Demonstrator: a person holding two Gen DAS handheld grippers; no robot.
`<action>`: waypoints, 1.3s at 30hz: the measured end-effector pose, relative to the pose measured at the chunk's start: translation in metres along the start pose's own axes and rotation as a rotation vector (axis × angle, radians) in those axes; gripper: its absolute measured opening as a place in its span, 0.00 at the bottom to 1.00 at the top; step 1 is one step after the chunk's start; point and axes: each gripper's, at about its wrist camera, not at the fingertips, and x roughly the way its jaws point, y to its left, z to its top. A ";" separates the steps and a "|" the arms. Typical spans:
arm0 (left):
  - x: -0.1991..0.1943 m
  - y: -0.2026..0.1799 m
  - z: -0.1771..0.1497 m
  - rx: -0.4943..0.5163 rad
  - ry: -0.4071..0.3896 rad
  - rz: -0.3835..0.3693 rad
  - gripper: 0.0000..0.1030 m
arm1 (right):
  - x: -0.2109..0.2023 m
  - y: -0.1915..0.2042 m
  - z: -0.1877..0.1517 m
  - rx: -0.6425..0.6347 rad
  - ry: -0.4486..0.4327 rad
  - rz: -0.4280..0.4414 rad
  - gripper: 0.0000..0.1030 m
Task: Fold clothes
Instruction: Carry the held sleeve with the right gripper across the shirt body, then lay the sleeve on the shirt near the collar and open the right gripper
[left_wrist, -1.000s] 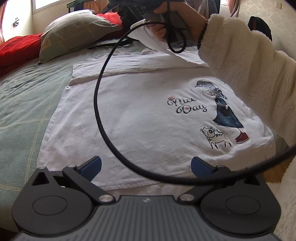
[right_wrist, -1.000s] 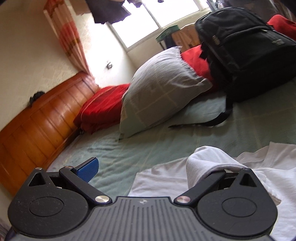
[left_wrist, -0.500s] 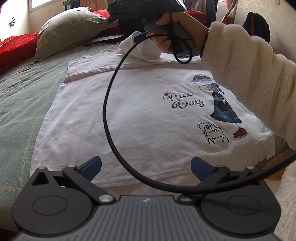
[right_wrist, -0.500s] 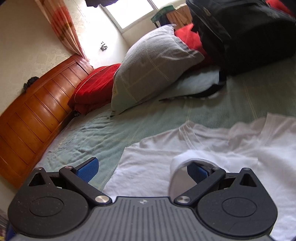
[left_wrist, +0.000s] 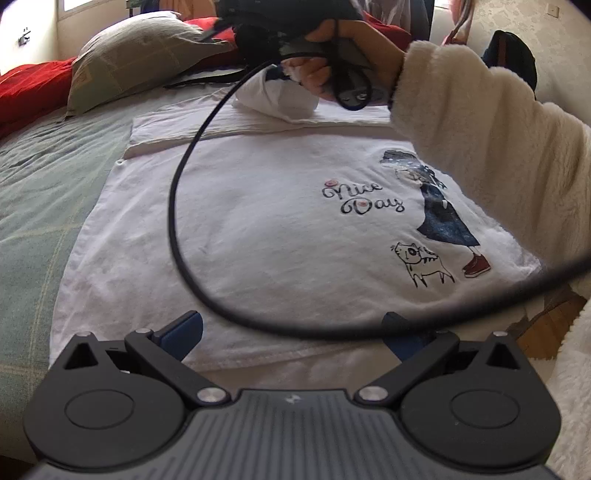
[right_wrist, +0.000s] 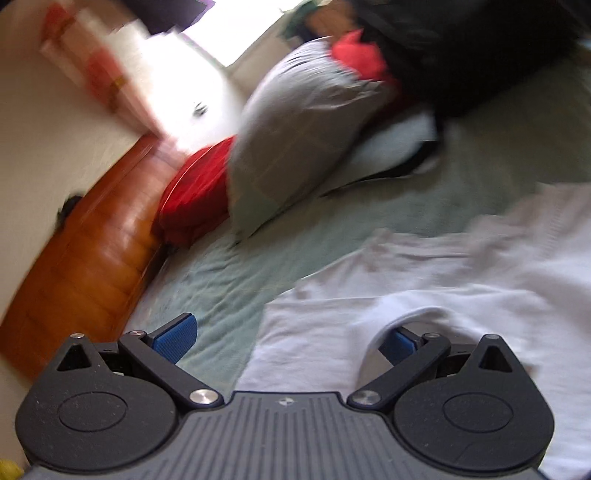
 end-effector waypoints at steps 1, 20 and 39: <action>0.000 0.001 -0.001 -0.006 0.003 0.002 0.99 | 0.009 0.011 -0.004 -0.050 0.019 0.010 1.00; 0.005 0.005 -0.003 -0.012 0.008 -0.011 0.99 | -0.036 -0.049 0.007 0.147 0.160 0.012 1.00; 0.004 0.010 -0.004 -0.044 -0.009 -0.007 0.99 | 0.032 -0.036 0.022 0.264 0.237 0.110 1.00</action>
